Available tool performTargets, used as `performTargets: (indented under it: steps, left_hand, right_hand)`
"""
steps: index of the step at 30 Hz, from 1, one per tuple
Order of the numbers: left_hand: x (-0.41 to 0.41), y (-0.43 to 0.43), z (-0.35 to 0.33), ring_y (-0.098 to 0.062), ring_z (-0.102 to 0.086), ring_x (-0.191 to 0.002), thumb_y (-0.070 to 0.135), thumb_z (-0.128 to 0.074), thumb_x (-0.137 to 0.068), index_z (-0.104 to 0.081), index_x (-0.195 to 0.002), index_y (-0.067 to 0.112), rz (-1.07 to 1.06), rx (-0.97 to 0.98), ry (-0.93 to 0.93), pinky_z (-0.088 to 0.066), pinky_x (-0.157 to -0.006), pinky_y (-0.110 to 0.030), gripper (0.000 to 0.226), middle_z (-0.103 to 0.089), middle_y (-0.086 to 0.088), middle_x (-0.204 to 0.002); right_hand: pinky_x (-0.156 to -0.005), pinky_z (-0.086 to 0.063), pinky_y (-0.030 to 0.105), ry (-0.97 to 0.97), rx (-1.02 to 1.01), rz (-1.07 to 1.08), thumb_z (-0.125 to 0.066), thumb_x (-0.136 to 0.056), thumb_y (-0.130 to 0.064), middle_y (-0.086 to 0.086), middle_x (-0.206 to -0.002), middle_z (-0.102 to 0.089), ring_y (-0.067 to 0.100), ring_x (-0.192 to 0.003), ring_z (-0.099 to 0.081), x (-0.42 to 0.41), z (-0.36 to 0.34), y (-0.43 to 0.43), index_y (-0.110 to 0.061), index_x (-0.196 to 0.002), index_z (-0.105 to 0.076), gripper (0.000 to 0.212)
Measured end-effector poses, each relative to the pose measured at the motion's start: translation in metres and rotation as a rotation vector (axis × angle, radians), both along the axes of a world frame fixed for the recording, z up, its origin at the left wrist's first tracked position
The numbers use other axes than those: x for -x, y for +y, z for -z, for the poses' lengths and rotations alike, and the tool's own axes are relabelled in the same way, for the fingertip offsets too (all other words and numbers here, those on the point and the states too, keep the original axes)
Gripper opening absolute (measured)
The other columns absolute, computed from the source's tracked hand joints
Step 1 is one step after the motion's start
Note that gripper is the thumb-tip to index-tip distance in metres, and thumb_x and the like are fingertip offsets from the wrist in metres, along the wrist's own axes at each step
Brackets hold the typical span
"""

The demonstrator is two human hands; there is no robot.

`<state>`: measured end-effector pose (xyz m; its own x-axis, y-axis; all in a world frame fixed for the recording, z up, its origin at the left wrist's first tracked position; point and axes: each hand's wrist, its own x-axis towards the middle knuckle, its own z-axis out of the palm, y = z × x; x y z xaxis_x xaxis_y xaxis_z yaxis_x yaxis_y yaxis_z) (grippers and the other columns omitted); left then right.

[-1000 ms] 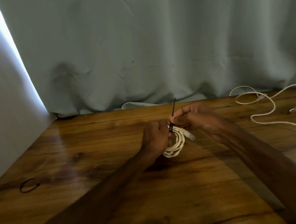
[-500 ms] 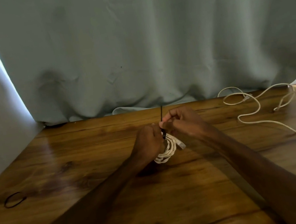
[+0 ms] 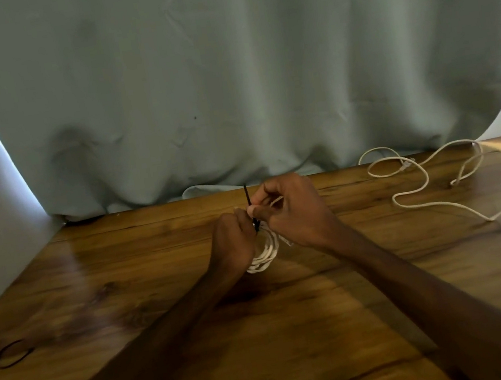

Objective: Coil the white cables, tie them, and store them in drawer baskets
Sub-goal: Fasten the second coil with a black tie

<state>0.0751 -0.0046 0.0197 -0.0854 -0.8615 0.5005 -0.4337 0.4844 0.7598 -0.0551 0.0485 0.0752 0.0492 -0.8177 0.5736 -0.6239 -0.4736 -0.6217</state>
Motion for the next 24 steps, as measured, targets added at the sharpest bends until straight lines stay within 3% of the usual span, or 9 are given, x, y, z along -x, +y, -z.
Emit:
performTargets:
  steps: [2,6,9,11,13,15,17,20,24]
  left_hand:
    - [0.000,0.000,0.003,-0.008,-0.044,-0.036,0.012,-0.034,-0.110,-0.045,-0.049,0.012,0.025,0.031,-0.005,-0.032,-0.045,-0.019,0.062,-0.046,-0.002,-0.043]
    - [0.001,0.003,0.000,-0.019,-0.053,-0.043,0.020,-0.033,-0.110,-0.058,-0.056,-0.007,0.040,0.029,0.033,-0.044,-0.052,-0.042,0.065,-0.059,-0.018,-0.050]
    - [0.003,0.004,-0.001,-0.013,-0.052,-0.040,0.018,-0.034,-0.111,-0.060,-0.055,0.003,0.038,-0.011,0.072,-0.044,-0.051,-0.033,0.064,-0.057,-0.008,-0.046]
    - [0.000,0.004,0.000,-0.010,-0.050,-0.041,0.016,-0.035,-0.111,-0.060,-0.056,0.006,0.031,-0.011,0.077,-0.043,-0.052,-0.032,0.061,-0.056,-0.007,-0.047]
    - [-0.002,0.004,-0.001,-0.016,-0.051,-0.047,0.014,-0.037,-0.109,-0.058,-0.055,0.006,0.001,-0.011,0.068,-0.042,-0.052,-0.031,0.058,-0.057,-0.014,-0.051]
    - [-0.003,0.005,-0.003,-0.018,-0.052,-0.051,0.015,-0.039,-0.107,-0.055,-0.053,0.013,-0.040,-0.033,0.069,-0.036,-0.047,-0.021,0.057,-0.055,-0.007,-0.051]
    - [-0.002,0.006,-0.005,-0.018,-0.055,-0.053,0.018,-0.041,-0.106,-0.056,-0.052,0.015,-0.054,-0.077,0.074,-0.040,-0.051,-0.022,0.056,-0.056,-0.001,-0.051]
    - [-0.004,0.005,-0.005,-0.020,-0.059,-0.054,0.027,-0.038,-0.107,-0.062,-0.054,0.015,-0.051,-0.155,0.086,-0.047,-0.061,-0.034,0.059,-0.060,0.000,-0.050]
    - [-0.002,0.007,-0.008,-0.013,-0.053,-0.047,0.038,-0.033,-0.111,-0.054,-0.050,0.018,-0.092,-0.171,0.071,-0.036,-0.055,-0.028,0.067,-0.053,0.008,-0.039]
  right_hand:
    - [-0.065,-0.056,0.015,-0.045,-0.065,0.004,-0.081,-0.086,-0.012,-0.005,-0.079,-0.076,0.005,-0.072,-0.072,0.007,0.002,-0.005,-0.014,-0.087,-0.078,0.004]
    - [-0.071,-0.059,0.023,-0.206,-0.201,-0.077,-0.079,-0.089,-0.017,-0.001,-0.084,-0.079,0.012,-0.078,-0.075,0.019,0.008,-0.013,-0.011,-0.099,-0.078,0.012]
    - [-0.068,-0.056,0.026,-0.169,-0.379,-0.124,-0.074,-0.092,-0.033,-0.002,-0.070,-0.075,0.015,-0.065,-0.071,0.024,0.008,-0.011,-0.015,-0.104,-0.078,0.022]
    - [-0.060,-0.051,0.022,-0.148,-0.467,-0.183,-0.075,-0.092,-0.029,-0.003,-0.066,-0.073,0.009,-0.055,-0.062,0.027,0.008,-0.010,-0.011,-0.106,-0.077,0.023]
    - [-0.058,-0.054,0.020,-0.194,-0.524,-0.246,-0.078,-0.090,-0.017,0.002,-0.081,-0.079,0.007,-0.063,-0.068,0.030,0.007,-0.010,-0.004,-0.107,-0.076,0.021]
    - [-0.063,-0.062,0.025,-0.251,-0.553,-0.292,-0.078,-0.088,-0.009,0.011,-0.094,-0.080,0.019,-0.078,-0.074,0.031,0.007,-0.011,0.001,-0.108,-0.074,0.023]
    - [-0.064,-0.062,0.028,-0.269,-0.548,-0.296,-0.078,-0.088,-0.006,0.014,-0.095,-0.080,0.023,-0.078,-0.074,0.030,0.007,-0.010,0.003,-0.108,-0.073,0.023]
    - [-0.057,-0.059,0.024,-0.266,-0.539,-0.273,-0.077,-0.088,-0.004,0.014,-0.091,-0.080,0.014,-0.065,-0.071,0.030,0.007,-0.010,0.004,-0.106,-0.074,0.021]
    - [-0.061,-0.060,0.027,-0.241,-0.535,-0.237,-0.079,-0.086,-0.006,0.017,-0.089,-0.079,0.024,-0.071,-0.069,0.034,0.009,-0.012,0.001,-0.103,-0.075,0.019]
